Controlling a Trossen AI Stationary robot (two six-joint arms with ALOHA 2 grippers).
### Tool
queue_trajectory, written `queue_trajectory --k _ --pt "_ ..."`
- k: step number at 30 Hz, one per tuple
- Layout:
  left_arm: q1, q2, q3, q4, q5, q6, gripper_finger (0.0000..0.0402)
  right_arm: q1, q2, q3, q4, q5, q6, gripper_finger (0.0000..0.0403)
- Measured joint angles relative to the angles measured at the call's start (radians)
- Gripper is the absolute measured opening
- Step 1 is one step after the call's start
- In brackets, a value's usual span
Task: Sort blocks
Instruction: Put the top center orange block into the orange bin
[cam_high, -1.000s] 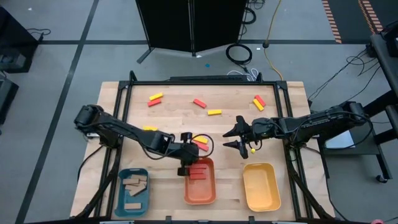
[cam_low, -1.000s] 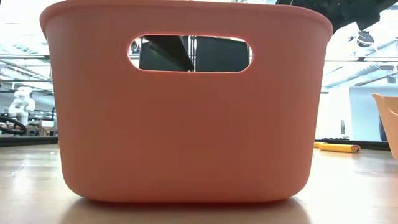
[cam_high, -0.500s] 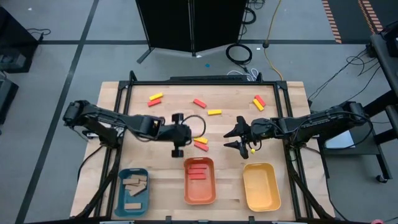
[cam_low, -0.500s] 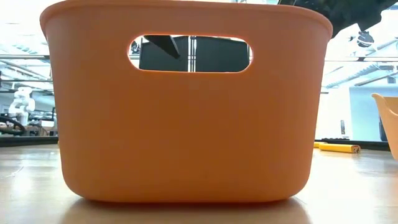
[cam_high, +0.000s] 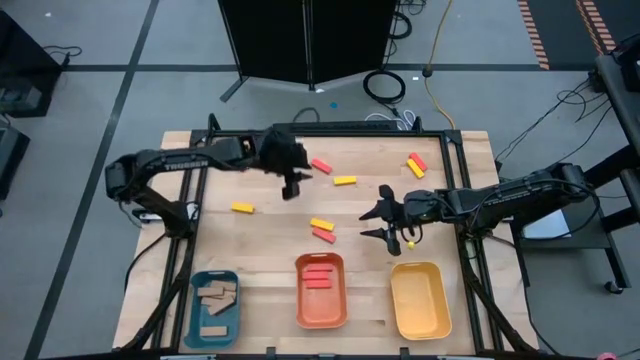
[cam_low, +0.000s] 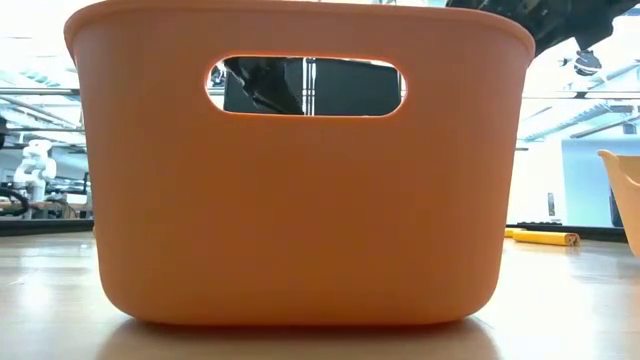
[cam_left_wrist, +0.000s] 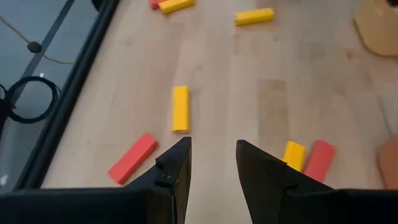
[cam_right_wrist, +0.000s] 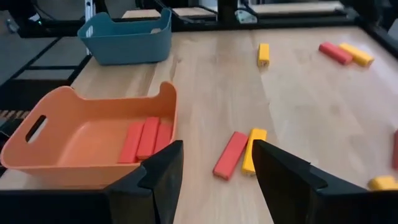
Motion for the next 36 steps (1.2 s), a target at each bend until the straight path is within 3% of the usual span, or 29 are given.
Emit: queue_trajectory --k 6,14,19,24,32,36 --pt "0.077 0.000 0.000 -0.005 0.075 0.072 0.0124 -0.038 0.000 -0.064 0.150 -0.006 -0.044 0.0187" --pt "0.120 0.000 0.000 -0.010 0.079 0.134 0.0124 -0.133 0.004 -0.151 0.281 -0.033 -0.002 0.0187" --pt "0.147 0.000 0.000 -0.025 0.082 0.173 0.0124 -0.208 0.055 -0.164 0.354 -0.135 -0.014 0.0187" --pt "0.182 0.000 0.000 -0.067 0.134 0.183 0.0124 -0.309 0.160 -0.160 0.468 -0.145 -0.052 0.0187" --pt "0.245 0.000 0.000 -0.207 0.187 0.162 0.0123 -0.483 0.380 -0.003 0.511 -0.314 -0.073 0.0187" --pt "0.256 0.000 0.000 -0.287 0.131 0.069 0.0123 -0.531 0.518 0.127 0.477 -0.352 -0.091 0.0187"
